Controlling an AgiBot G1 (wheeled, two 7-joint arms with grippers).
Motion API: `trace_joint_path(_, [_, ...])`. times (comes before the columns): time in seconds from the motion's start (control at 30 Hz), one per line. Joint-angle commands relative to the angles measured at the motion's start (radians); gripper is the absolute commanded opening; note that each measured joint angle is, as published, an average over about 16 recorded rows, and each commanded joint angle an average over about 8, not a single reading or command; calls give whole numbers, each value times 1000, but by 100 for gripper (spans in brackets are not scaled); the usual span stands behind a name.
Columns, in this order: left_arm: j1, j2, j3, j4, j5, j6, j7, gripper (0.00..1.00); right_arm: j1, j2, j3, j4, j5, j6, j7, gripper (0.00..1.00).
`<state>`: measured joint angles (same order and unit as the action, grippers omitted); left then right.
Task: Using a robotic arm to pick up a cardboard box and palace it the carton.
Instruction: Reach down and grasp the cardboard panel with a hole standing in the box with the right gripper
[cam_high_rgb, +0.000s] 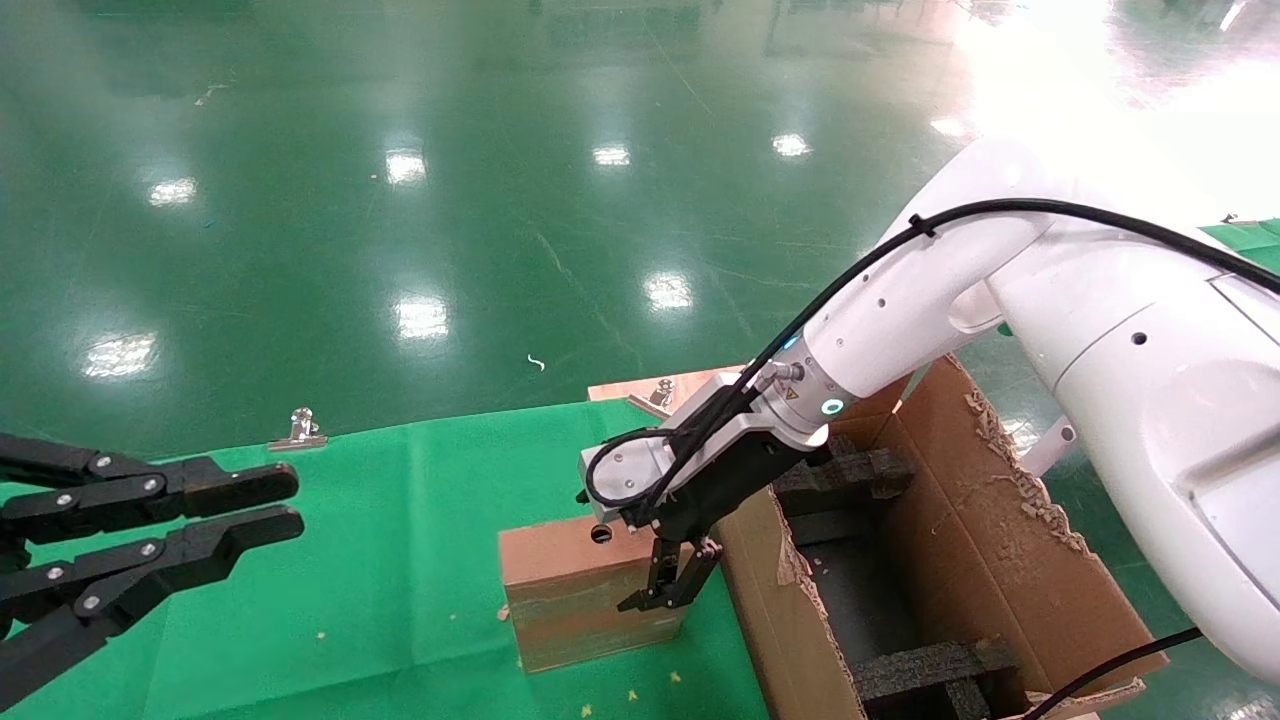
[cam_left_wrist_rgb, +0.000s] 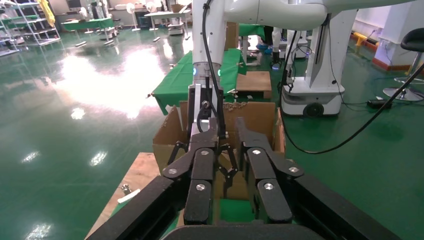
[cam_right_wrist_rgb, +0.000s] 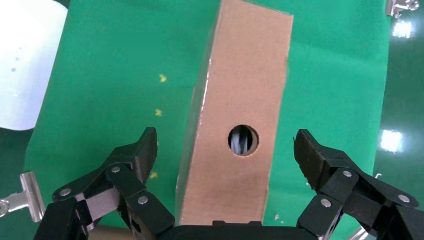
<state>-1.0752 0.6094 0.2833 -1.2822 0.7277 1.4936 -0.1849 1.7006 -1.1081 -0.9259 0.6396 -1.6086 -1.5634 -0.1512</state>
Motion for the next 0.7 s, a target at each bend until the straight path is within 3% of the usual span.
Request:
trace_joint_path(0.03, [0,0,0,0,0,0,0,100,1,-1,-1,-1,-1,0,-1,2])
trace_joint_path(0.7, [0,0,0,0,0,0,0,100,-5,4,6,7,2,0,5,0])
